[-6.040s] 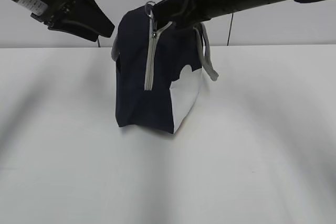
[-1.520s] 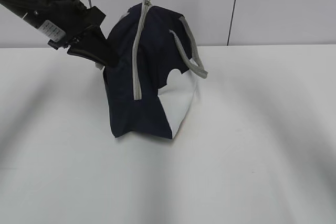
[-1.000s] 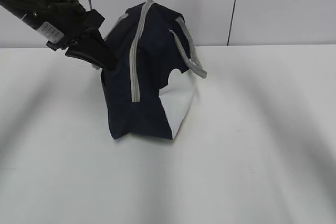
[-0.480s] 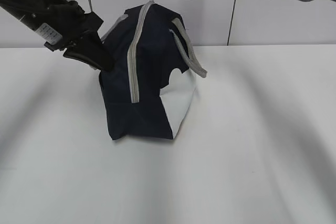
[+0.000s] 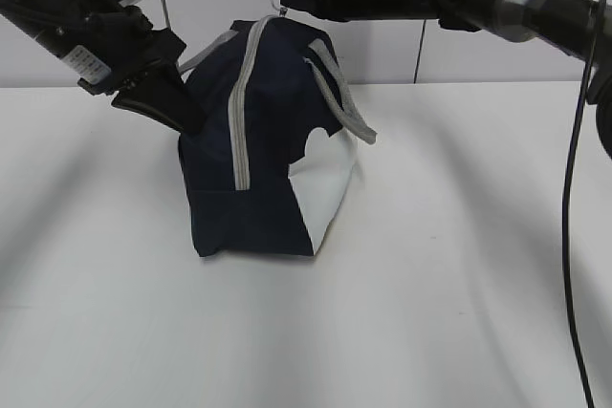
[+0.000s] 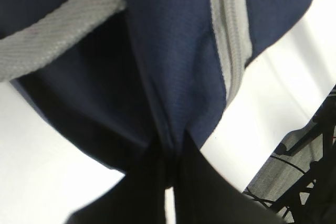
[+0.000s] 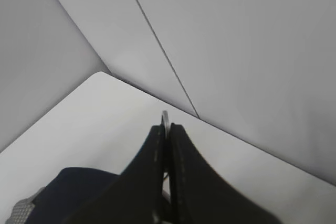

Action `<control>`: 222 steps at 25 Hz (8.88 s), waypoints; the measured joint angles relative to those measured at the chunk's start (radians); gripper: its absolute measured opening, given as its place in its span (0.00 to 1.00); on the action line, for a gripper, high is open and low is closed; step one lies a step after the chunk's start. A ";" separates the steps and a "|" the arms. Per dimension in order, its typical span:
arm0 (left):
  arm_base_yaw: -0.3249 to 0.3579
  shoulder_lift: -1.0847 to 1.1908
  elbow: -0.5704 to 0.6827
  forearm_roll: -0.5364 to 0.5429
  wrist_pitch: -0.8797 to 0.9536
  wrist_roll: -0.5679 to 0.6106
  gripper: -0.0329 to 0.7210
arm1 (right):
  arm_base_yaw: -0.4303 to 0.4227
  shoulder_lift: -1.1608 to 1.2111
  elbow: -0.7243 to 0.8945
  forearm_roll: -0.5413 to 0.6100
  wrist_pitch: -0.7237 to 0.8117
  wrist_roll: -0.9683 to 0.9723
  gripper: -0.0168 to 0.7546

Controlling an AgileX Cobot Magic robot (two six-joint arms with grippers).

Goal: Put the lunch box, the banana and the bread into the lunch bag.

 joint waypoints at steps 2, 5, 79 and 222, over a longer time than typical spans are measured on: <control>0.000 0.000 0.000 0.000 0.000 0.000 0.04 | -0.004 0.028 -0.032 0.002 0.002 0.026 0.00; 0.000 0.000 0.000 0.001 0.000 0.000 0.04 | -0.010 0.069 -0.082 0.010 0.007 0.065 0.00; -0.042 0.274 -0.285 -0.312 -0.551 0.045 0.61 | -0.060 0.128 -0.193 -0.110 -0.199 0.258 0.00; -0.086 0.180 -0.278 -0.364 -0.302 0.303 0.52 | -0.138 0.179 -0.199 -0.109 -0.348 0.134 0.72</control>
